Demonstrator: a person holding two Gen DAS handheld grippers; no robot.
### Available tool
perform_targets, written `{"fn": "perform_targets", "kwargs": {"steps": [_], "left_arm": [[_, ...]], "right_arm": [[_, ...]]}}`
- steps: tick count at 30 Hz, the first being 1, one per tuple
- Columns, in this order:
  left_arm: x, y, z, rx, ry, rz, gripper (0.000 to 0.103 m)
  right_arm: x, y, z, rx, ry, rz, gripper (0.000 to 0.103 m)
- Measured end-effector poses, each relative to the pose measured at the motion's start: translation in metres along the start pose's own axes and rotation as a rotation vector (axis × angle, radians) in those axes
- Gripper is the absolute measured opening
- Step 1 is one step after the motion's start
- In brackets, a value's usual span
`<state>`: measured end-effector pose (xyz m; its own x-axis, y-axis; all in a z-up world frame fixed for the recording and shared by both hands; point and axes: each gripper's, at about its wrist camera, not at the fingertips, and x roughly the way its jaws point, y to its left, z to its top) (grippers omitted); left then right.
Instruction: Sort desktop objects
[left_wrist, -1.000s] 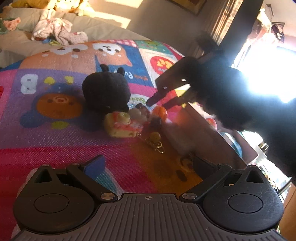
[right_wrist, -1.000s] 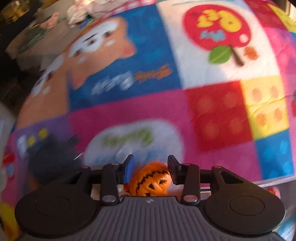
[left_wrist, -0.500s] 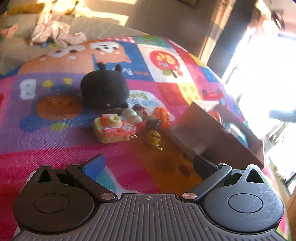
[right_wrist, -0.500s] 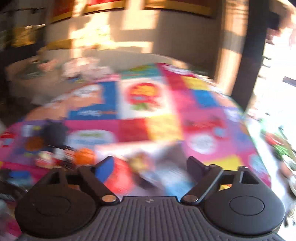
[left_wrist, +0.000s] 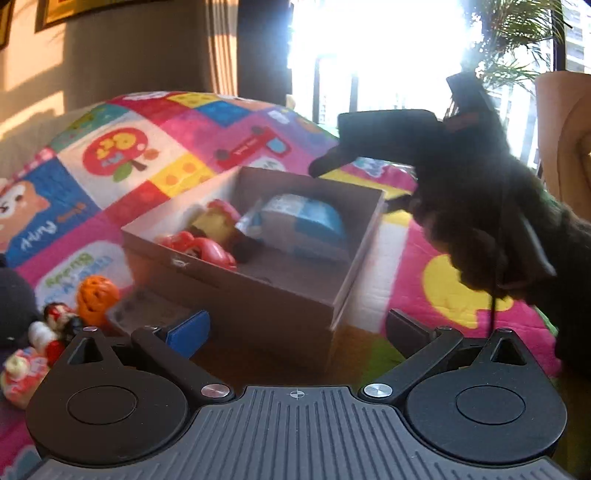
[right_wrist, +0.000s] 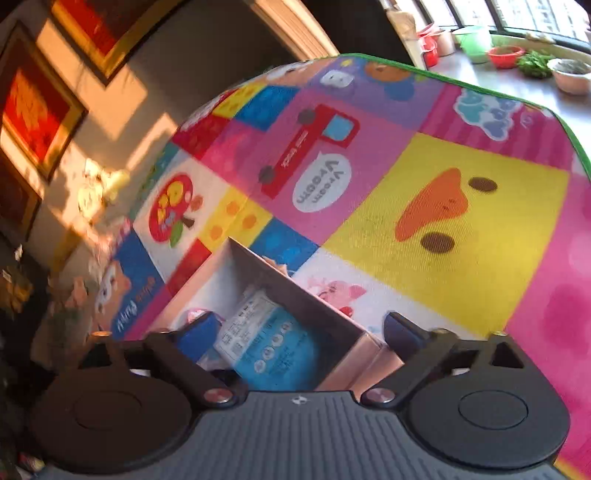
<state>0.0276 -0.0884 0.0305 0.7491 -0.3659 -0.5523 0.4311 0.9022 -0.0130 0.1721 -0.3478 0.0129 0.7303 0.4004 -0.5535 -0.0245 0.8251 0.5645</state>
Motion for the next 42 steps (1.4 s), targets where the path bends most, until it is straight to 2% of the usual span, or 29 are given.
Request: {"fn": "perform_targets", "kwargs": {"steps": [5, 8, 10, 13, 16, 20, 23, 25, 26, 28, 29, 30, 31, 32, 33, 34, 35, 38, 42], "left_arm": [[-0.019, 0.04, -0.018, 0.0, 0.033, 0.054, 0.103], [-0.024, 0.065, -0.027, -0.051, 0.075, 0.103, 0.103], [-0.028, 0.076, -0.031, -0.085, 0.084, 0.14, 0.103], [-0.036, 0.091, -0.034, -0.109, 0.068, 0.208, 0.103], [-0.042, 0.107, -0.036, -0.141, 0.058, 0.275, 0.103], [-0.043, 0.132, -0.041, -0.181, 0.065, 0.401, 0.103], [-0.039, 0.154, -0.041, -0.223, 0.071, 0.431, 0.103], [-0.035, 0.169, -0.041, -0.272, 0.08, 0.426, 0.103], [-0.034, 0.175, -0.041, -0.295, 0.08, 0.419, 0.102], [-0.029, 0.181, -0.039, -0.3, 0.082, 0.411, 0.091], [-0.024, 0.18, -0.038, -0.294, 0.087, 0.414, 0.081], [-0.023, 0.181, -0.037, -0.292, 0.089, 0.41, 0.074], [-0.022, 0.182, -0.038, -0.294, 0.088, 0.404, 0.07], [-0.023, 0.181, -0.04, -0.297, 0.083, 0.398, 0.066], [-0.025, 0.18, -0.041, -0.295, 0.077, 0.403, 0.066], [-0.027, 0.178, -0.042, -0.291, 0.071, 0.411, 0.066], [-0.031, 0.177, -0.046, -0.289, 0.066, 0.415, 0.066], [-0.049, 0.174, -0.056, -0.306, 0.067, 0.396, 0.066], [-0.086, 0.165, -0.076, -0.327, 0.065, 0.343, 0.067]], "right_arm": [[-0.009, 0.008, -0.023, 0.033, 0.038, 0.109, 0.103], [-0.008, 0.017, -0.03, 0.025, 0.073, 0.162, 0.103], [-0.005, 0.028, -0.035, -0.016, 0.09, 0.165, 0.103], [-0.008, 0.048, -0.046, -0.119, 0.108, 0.145, 0.103], [-0.024, 0.06, -0.06, -0.202, 0.11, 0.167, 0.103], [-0.058, 0.086, -0.079, -0.384, 0.005, 0.106, 0.103], [-0.077, 0.109, -0.095, -0.54, -0.058, 0.075, 0.103], [-0.084, 0.121, -0.106, -0.598, -0.061, 0.094, 0.103], [-0.086, 0.126, -0.112, -0.613, -0.047, 0.112, 0.103], [-0.086, 0.139, -0.124, -0.64, 0.002, 0.149, 0.103], [-0.085, 0.146, -0.132, -0.663, 0.018, 0.155, 0.103], [-0.083, 0.154, -0.142, -0.704, 0.033, 0.153, 0.101], [-0.08, 0.163, -0.152, -0.753, 0.038, 0.142, 0.093], [-0.076, 0.173, -0.166, -0.817, 0.038, 0.122, 0.081], [-0.071, 0.181, -0.178, -0.878, 0.044, 0.105, 0.074], [-0.066, 0.189, -0.19, -0.934, 0.056, 0.094, 0.059], [-0.06, 0.197, -0.2, -0.98, 0.07, 0.089, 0.049], [-0.046, 0.217, -0.219, -1.082, 0.078, 0.087, 0.043], [-0.02, 0.245, -0.233, -1.177, 0.052, 0.024, 0.036]]}}
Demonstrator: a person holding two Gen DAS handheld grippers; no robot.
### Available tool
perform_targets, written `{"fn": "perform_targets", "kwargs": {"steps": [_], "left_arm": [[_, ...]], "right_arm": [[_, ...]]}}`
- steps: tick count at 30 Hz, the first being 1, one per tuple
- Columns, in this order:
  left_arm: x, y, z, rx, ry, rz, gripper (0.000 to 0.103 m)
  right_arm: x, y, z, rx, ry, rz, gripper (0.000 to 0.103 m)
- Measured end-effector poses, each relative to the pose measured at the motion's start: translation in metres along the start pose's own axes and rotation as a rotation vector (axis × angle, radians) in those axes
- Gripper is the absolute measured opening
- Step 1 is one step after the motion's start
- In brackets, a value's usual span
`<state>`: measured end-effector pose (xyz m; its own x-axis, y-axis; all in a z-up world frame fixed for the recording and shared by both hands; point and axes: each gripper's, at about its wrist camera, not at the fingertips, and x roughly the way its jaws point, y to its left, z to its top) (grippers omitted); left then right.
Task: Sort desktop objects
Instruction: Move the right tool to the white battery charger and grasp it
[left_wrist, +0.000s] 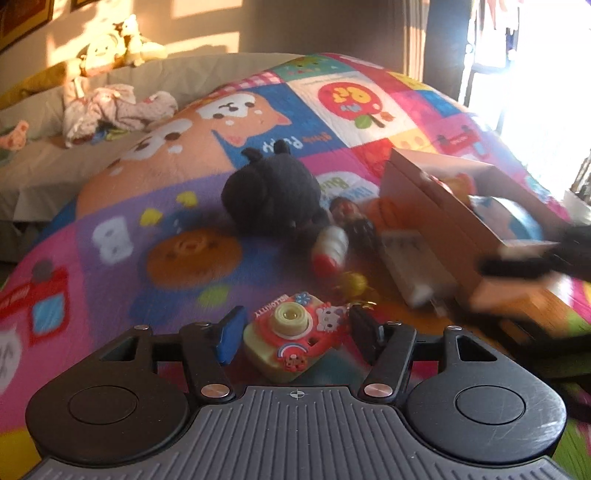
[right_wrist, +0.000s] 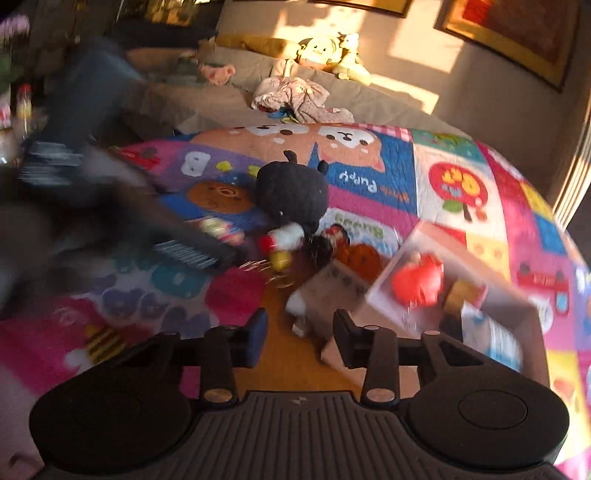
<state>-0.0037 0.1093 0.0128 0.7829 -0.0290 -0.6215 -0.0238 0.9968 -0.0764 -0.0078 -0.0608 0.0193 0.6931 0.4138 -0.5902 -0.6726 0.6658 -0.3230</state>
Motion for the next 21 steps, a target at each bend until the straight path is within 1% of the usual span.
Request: {"fn": "perform_targets", "kwargs": {"steps": [1, 2, 3, 5, 8, 10, 13, 18, 20, 21], "left_arm": [[-0.007, 0.003, -0.005, -0.01, 0.004, -0.011, 0.067], [-0.014, 0.007, -0.009, -0.022, 0.003, -0.017, 0.071], [-0.02, 0.01, -0.012, -0.035, -0.001, -0.02, 0.08], [-0.031, 0.015, -0.016, -0.061, -0.021, -0.022, 0.089], [-0.044, 0.021, -0.016, -0.086, -0.059, -0.016, 0.093], [-0.047, 0.024, -0.014, -0.098, -0.076, -0.011, 0.095], [-0.045, 0.024, -0.011, -0.11, -0.078, -0.011, 0.095], [-0.038, 0.012, -0.008, -0.09, -0.069, -0.053, 0.095], [-0.035, 0.005, -0.007, -0.073, -0.063, -0.067, 0.095], [-0.035, 0.0, -0.007, -0.061, -0.062, -0.074, 0.095]], "right_arm": [[0.008, 0.005, 0.004, -0.024, 0.004, -0.025, 0.034], [0.016, 0.01, 0.007, -0.046, 0.011, -0.046, 0.034], [0.025, 0.014, 0.01, -0.058, 0.021, -0.061, 0.034], [0.044, 0.019, 0.016, -0.066, 0.054, -0.093, 0.028], [0.065, 0.027, 0.022, -0.091, 0.083, -0.148, 0.029], [0.071, 0.025, 0.026, -0.079, 0.104, -0.154, 0.029], [0.06, 0.016, 0.026, -0.024, 0.127, -0.075, 0.03], [0.029, 0.0, 0.013, 0.053, 0.153, 0.036, 0.03], [0.019, -0.008, 0.007, 0.109, 0.19, 0.116, 0.03], [0.013, -0.011, 0.002, 0.135, 0.19, 0.14, 0.03]]}}
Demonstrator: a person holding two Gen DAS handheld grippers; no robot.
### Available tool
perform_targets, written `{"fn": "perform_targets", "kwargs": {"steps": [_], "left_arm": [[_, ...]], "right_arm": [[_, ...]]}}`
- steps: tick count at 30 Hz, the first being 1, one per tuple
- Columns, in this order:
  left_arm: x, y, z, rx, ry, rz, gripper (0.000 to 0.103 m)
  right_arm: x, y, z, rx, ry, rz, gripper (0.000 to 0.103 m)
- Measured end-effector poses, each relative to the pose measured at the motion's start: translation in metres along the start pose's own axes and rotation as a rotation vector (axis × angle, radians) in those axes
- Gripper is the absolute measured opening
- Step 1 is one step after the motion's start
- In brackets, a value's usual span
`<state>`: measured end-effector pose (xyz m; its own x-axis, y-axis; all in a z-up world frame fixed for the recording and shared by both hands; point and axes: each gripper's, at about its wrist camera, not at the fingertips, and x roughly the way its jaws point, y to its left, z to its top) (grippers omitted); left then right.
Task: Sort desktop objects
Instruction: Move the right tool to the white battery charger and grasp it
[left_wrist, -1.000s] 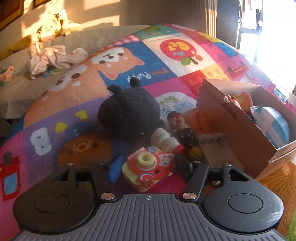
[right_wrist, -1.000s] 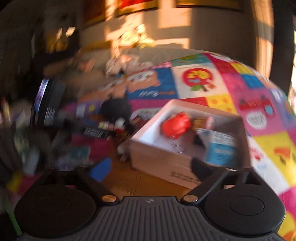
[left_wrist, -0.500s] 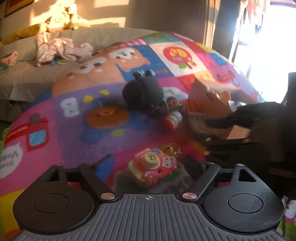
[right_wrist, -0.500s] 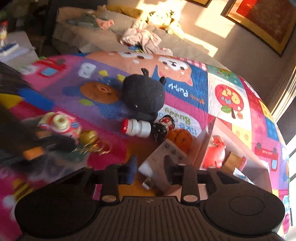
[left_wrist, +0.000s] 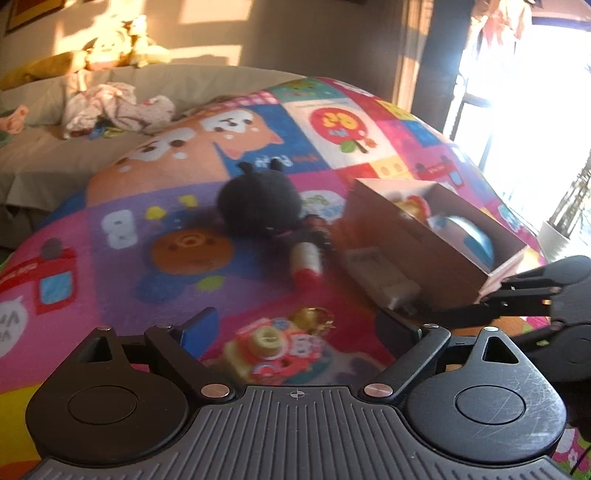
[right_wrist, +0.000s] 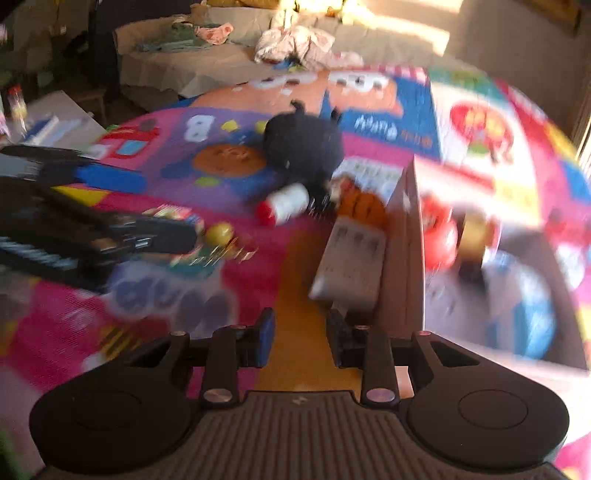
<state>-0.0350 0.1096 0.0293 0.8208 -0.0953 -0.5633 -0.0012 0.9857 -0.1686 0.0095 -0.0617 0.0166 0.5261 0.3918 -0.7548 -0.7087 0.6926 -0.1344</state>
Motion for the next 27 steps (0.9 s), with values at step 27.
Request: {"fn": "perform_targets", "kwargs": {"steps": [27], "left_arm": [[0.003, 0.016, 0.008, -0.088, 0.011, 0.048, 0.1]], "right_arm": [[0.042, -0.012, 0.029, 0.008, -0.142, -0.055, 0.019]]}}
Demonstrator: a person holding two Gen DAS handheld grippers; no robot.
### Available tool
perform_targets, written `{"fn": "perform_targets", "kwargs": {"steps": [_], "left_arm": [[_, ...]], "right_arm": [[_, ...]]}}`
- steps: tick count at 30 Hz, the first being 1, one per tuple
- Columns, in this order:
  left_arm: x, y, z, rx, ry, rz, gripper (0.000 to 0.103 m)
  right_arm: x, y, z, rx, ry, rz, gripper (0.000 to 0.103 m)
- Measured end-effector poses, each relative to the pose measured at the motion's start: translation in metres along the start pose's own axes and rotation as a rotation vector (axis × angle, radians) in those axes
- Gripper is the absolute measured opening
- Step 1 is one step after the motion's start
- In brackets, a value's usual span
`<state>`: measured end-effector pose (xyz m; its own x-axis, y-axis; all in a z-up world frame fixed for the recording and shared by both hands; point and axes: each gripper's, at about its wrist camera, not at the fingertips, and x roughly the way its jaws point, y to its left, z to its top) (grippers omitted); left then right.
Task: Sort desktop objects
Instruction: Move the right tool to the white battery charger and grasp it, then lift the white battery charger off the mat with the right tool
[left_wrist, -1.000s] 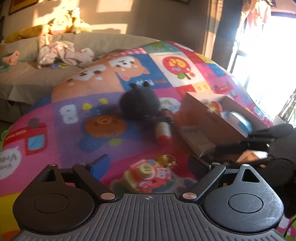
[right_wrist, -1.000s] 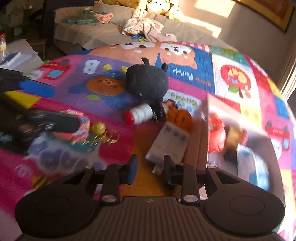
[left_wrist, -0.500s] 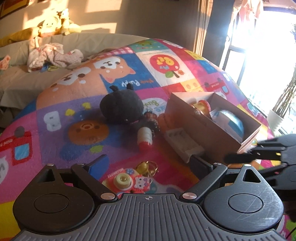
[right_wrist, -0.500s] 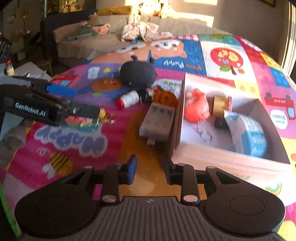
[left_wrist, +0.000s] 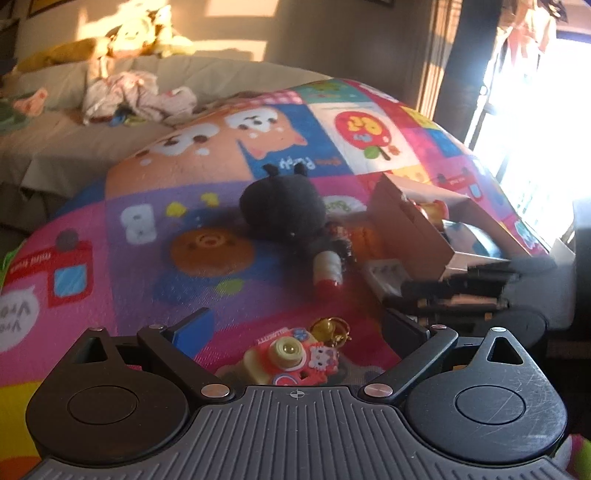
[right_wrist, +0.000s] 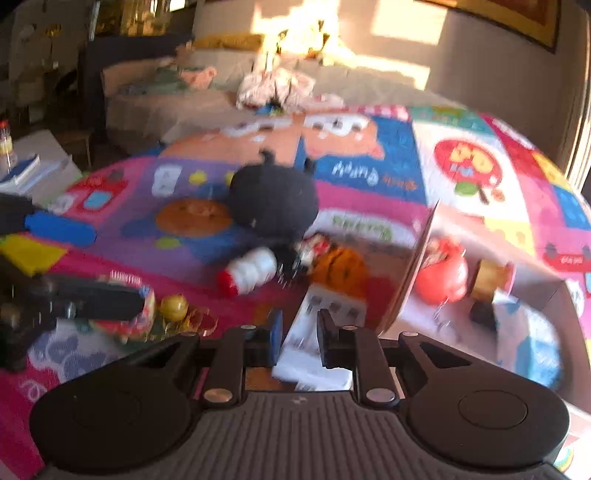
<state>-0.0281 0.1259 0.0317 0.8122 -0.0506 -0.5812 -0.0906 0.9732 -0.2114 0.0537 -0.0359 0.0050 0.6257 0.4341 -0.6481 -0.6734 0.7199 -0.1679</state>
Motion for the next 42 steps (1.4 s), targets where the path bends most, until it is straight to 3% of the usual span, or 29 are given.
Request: {"fn": "perform_targets", "kwargs": {"steps": [7, 10, 12, 15, 17, 19, 21, 23, 27, 29, 33, 35, 37, 40, 42], "left_arm": [[-0.002, -0.005, -0.004, 0.025, 0.008, -0.023, 0.1], [0.001, -0.013, -0.006, 0.046, 0.019, -0.05, 0.1], [0.004, -0.022, -0.007, 0.071, 0.027, -0.07, 0.1], [0.006, -0.037, -0.01, 0.11, 0.032, -0.087, 0.1], [0.006, -0.045, -0.012, 0.143, 0.031, -0.085, 0.1], [0.004, -0.051, -0.014, 0.177, 0.024, -0.071, 0.101], [0.003, -0.053, -0.015, 0.194, 0.025, -0.054, 0.101], [0.003, -0.052, -0.016, 0.193, 0.03, -0.037, 0.101], [0.0, -0.048, -0.018, 0.171, 0.033, 0.054, 0.101], [-0.002, -0.044, -0.021, 0.147, 0.042, 0.092, 0.101], [-0.006, -0.035, -0.028, 0.107, 0.069, 0.105, 0.102], [-0.005, -0.031, -0.03, 0.091, 0.082, 0.112, 0.102], [-0.002, -0.027, -0.032, 0.062, 0.099, 0.108, 0.102], [0.004, -0.024, -0.032, 0.024, 0.113, 0.101, 0.102], [0.008, -0.025, -0.031, 0.022, 0.107, 0.104, 0.103]], "right_arm": [[-0.041, -0.024, -0.035, 0.07, 0.099, 0.121, 0.019], [-0.067, -0.036, -0.06, 0.04, 0.127, 0.08, 0.019], [-0.08, -0.045, -0.073, 0.03, 0.135, 0.0, 0.021], [-0.091, -0.06, -0.089, 0.021, 0.113, -0.213, 0.036], [-0.098, -0.073, -0.095, 0.062, 0.094, -0.295, 0.056], [-0.106, -0.085, -0.099, 0.143, 0.074, -0.295, 0.07], [-0.112, -0.091, -0.103, 0.199, 0.059, -0.274, 0.073], [-0.109, -0.096, -0.106, 0.236, 0.065, -0.277, 0.084], [-0.098, -0.108, -0.106, 0.415, 0.084, -0.251, 0.087], [-0.09, -0.107, -0.101, 0.468, 0.084, -0.251, 0.087], [-0.067, -0.098, -0.093, 0.438, 0.113, -0.314, 0.087], [-0.065, -0.099, -0.095, 0.432, 0.111, -0.311, 0.071], [-0.071, -0.099, -0.098, 0.409, 0.092, -0.28, 0.063], [-0.088, -0.096, -0.104, 0.349, 0.068, -0.198, 0.028], [-0.101, -0.09, -0.109, 0.295, 0.079, -0.147, 0.022]]}}
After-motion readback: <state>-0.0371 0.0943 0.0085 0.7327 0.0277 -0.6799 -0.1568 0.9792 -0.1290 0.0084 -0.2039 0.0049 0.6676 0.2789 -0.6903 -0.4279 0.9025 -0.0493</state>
